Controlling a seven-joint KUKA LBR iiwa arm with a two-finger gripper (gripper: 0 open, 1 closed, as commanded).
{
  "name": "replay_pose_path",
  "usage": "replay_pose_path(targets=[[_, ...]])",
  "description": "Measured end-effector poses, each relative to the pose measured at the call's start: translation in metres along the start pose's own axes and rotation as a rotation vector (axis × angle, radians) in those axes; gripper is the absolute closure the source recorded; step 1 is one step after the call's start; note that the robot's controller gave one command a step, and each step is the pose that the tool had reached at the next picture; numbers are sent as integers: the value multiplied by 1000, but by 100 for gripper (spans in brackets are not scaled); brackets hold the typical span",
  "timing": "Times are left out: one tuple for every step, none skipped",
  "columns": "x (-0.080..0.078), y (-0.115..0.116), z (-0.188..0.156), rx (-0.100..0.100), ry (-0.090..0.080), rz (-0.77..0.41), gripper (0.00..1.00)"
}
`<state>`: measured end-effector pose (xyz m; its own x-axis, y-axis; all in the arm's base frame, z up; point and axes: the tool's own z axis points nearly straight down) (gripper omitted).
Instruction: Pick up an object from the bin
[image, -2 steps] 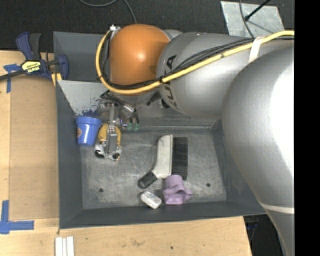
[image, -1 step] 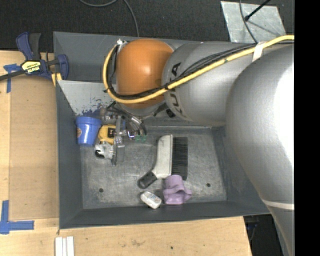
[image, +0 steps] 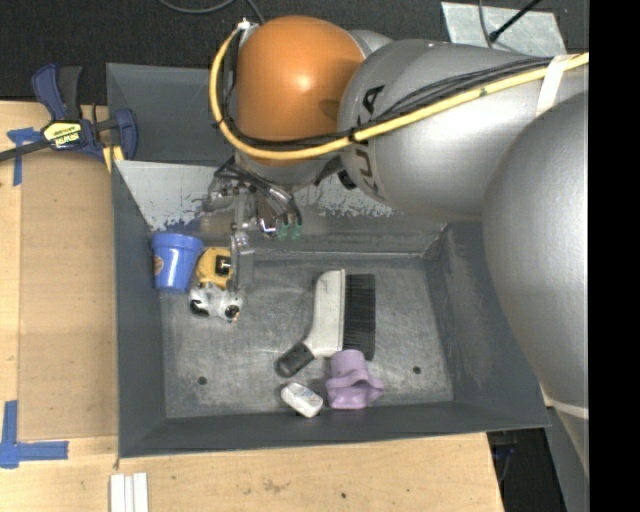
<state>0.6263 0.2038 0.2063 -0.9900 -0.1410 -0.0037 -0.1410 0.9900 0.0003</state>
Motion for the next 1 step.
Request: replay_pose_path(targets=[[34,7,48,-2,-6,82,0]])
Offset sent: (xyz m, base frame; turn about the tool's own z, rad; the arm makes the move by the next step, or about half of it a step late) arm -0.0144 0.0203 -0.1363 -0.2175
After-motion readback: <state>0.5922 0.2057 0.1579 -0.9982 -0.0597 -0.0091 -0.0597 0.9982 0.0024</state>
